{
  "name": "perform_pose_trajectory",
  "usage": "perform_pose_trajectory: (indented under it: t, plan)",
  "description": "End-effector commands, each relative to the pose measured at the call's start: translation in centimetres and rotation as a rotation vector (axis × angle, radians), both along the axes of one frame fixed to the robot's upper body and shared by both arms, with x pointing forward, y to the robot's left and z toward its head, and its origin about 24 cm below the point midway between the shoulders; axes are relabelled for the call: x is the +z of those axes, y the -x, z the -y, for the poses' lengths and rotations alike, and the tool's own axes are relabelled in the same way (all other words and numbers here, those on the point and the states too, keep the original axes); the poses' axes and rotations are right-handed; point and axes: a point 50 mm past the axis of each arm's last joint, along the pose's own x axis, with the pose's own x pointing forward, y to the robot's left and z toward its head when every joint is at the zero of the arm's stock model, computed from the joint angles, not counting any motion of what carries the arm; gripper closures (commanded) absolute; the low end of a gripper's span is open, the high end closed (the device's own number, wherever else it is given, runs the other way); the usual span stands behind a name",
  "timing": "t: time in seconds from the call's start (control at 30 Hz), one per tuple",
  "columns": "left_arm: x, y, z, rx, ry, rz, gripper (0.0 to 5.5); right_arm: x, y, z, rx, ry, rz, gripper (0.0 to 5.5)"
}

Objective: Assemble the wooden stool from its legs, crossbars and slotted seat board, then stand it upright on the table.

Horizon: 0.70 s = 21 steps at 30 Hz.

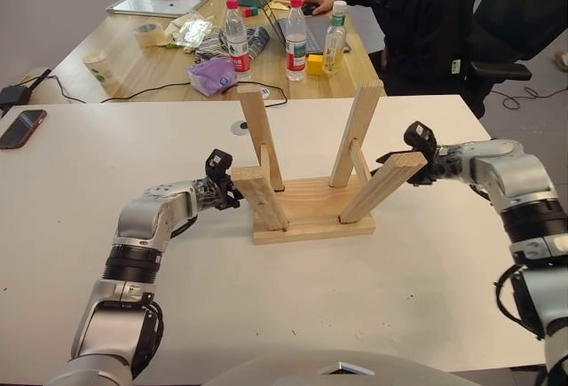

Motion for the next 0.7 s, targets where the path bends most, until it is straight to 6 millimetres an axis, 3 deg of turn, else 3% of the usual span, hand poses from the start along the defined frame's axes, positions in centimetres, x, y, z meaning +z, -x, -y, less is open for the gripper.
perform_pose_trajectory:
  t: [0.03, 0.33, 0.53, 0.7]
  plan:
    - [0.5, -1.5, 0.4, -0.016, 0.002, 0.051, 3.13, -0.8, -1.2, -1.0, -0.016, -0.081, -0.010, 2.83]
    - [0.6, -3.7, 1.3, -0.029, 0.037, 0.076, 3.13, -2.3, -3.1, -3.4, -0.051, -0.199, -0.040, 2.83]
    - [0.7, -4.5, 1.2, -0.091, 0.026, 0.084, 3.13, -3.5, -2.7, -3.1, -0.042, -0.181, -0.116, 3.71]
    - [1.0, -4.4, 1.2, -0.187, 0.064, 0.085, 3.13, -4.0, -2.4, -3.0, -0.028, -0.175, -0.142, 4.11]
